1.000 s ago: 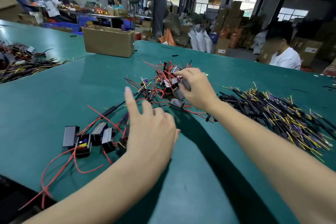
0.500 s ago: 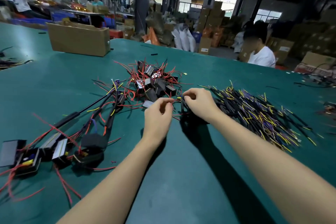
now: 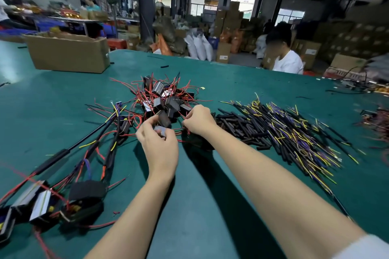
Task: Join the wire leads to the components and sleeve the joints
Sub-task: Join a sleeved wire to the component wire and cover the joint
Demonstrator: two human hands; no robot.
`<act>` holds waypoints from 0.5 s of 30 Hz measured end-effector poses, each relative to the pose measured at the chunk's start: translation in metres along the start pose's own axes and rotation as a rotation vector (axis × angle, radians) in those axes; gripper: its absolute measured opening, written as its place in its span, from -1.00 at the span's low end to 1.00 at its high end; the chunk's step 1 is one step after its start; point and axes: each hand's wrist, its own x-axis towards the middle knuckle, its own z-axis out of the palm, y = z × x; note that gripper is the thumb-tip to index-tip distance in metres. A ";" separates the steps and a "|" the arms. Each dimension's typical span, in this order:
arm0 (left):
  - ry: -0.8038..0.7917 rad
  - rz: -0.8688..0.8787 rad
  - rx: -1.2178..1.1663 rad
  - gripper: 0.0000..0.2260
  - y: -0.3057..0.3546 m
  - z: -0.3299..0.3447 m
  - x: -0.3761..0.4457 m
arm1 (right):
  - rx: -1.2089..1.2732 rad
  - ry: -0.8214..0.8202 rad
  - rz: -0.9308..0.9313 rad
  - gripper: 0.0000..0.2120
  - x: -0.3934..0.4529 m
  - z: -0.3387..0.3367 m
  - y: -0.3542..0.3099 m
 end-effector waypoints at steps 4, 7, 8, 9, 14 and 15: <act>-0.062 -0.073 0.036 -0.66 -0.004 -0.001 0.003 | 0.108 0.043 0.013 -0.82 -0.002 -0.005 0.006; -0.085 -0.074 0.034 -0.66 -0.002 -0.002 0.002 | 0.296 0.159 -0.031 -0.83 -0.008 -0.014 0.006; -0.085 -0.073 0.031 -0.66 -0.002 -0.002 0.002 | 0.377 0.211 -0.059 -0.84 -0.010 -0.019 0.006; -0.084 -0.071 0.029 -0.67 -0.001 -0.003 0.002 | 0.468 0.258 -0.079 -0.85 -0.012 -0.024 0.005; -0.091 -0.063 -0.007 -0.72 -0.001 -0.005 0.001 | 0.508 0.208 -0.129 -0.87 -0.018 -0.044 0.016; -0.096 -0.064 -0.014 -0.73 -0.001 -0.005 0.001 | 0.525 0.211 -0.129 -0.87 -0.019 -0.045 0.018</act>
